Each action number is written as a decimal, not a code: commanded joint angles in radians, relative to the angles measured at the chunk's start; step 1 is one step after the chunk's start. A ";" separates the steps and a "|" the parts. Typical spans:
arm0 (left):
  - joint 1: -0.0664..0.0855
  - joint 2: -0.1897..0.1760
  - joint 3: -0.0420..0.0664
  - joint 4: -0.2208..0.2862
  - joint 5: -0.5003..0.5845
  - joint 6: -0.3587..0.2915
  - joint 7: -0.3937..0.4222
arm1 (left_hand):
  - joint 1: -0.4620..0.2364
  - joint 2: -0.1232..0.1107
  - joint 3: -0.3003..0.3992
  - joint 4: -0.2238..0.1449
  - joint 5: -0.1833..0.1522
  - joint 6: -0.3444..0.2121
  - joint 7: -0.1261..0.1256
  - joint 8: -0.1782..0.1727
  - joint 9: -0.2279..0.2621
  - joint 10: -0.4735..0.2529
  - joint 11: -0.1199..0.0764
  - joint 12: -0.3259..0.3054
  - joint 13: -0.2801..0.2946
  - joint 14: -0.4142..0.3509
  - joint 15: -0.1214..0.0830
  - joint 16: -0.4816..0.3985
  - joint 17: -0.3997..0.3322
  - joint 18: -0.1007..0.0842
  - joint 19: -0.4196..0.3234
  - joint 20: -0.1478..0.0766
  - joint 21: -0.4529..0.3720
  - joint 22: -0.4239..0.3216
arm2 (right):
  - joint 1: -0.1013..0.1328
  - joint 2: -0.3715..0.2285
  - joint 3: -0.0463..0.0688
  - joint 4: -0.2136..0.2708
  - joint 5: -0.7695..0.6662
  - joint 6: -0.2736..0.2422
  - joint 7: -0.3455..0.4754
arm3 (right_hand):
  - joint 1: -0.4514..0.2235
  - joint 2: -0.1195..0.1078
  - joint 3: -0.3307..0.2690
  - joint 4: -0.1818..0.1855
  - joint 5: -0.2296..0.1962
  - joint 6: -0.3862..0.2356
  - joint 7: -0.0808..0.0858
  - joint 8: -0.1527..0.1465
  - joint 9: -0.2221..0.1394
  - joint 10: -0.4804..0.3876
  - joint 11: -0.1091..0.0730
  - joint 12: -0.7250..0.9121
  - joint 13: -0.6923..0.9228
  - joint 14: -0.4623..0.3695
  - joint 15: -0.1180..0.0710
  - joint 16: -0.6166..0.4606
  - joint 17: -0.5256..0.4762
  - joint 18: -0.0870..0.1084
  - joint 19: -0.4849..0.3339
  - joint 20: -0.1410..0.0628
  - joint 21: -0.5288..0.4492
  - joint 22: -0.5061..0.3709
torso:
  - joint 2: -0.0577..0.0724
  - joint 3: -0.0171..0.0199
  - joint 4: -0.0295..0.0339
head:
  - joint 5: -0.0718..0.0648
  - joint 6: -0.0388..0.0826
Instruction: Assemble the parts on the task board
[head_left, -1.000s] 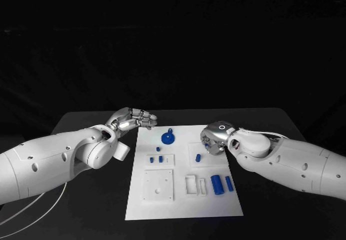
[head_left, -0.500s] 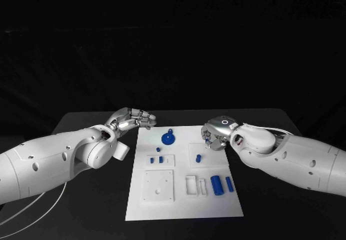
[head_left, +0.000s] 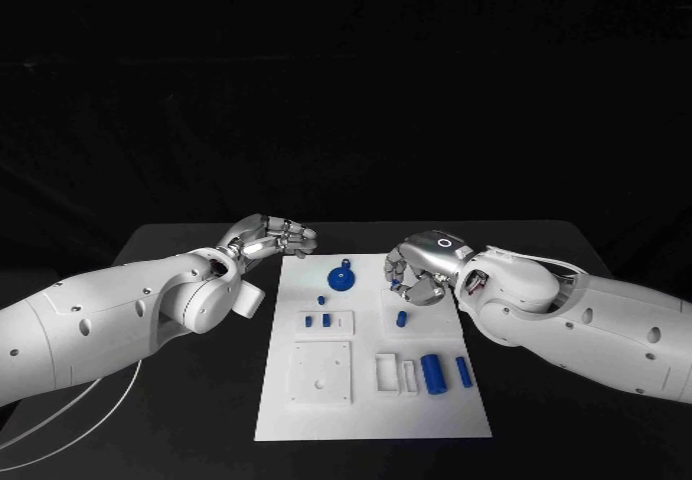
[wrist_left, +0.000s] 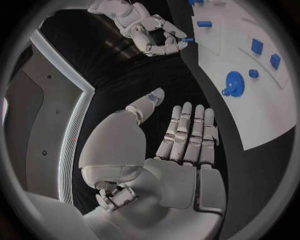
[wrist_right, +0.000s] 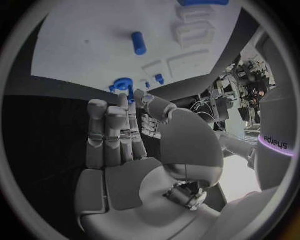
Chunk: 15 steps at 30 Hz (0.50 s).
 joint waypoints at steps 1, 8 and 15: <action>0.001 -0.002 0.001 0.001 0.022 -0.011 0.018 | 0.004 0.004 0.001 0.003 0.005 0.000 0.004 0.004 -0.001 0.005 0.001 0.002 -0.001 0.005 0.004 0.005 0.002 0.019 0.003 0.008 0.000 0.002 | -0.002 0.023 0.000 0.026 0.035 -0.029 0.035 | 0.008 -0.001 0.005 0.002 -0.001 0.007 0.000 0.006 0.002 0.006 0.001 0.000 0.002 -0.027 -0.021 0.005 -0.001 0.046 0.002 -0.010 0.004 0.019 | 0.001 0.0004 0.0012 | 0.016 0.000; 0.001 0.009 0.001 -0.007 0.035 -0.021 0.025 | 0.005 0.005 0.001 0.003 0.007 0.001 0.003 0.005 -0.001 0.007 0.000 0.003 -0.002 0.007 0.003 0.006 0.002 0.021 0.005 0.008 0.000 0.003 | -0.018 0.078 -0.011 0.048 -0.017 -0.015 0.031 | 0.009 0.000 0.005 0.003 -0.001 0.006 0.000 0.005 0.003 0.005 0.001 -0.001 0.003 -0.027 -0.021 0.006 -0.002 0.046 0.002 -0.011 0.004 0.018 | 0.000 -0.0001 -0.0023 | 0.052 -0.005; 0.001 0.019 0.001 -0.012 0.037 -0.026 0.027 | 0.005 0.007 0.001 0.004 0.008 0.002 0.003 0.005 -0.002 0.009 0.000 0.003 -0.002 0.008 0.003 0.007 0.002 0.022 0.006 0.008 0.000 0.003 | -0.031 0.131 -0.048 0.056 -0.060 0.009 0.022 | 0.010 0.001 0.003 0.003 -0.001 0.004 0.001 0.005 0.006 0.004 0.001 -0.001 0.006 -0.026 -0.021 0.007 -0.005 0.046 0.006 -0.013 0.009 0.019 | 0.003 0.0001 0.0003 | 0.073 -0.015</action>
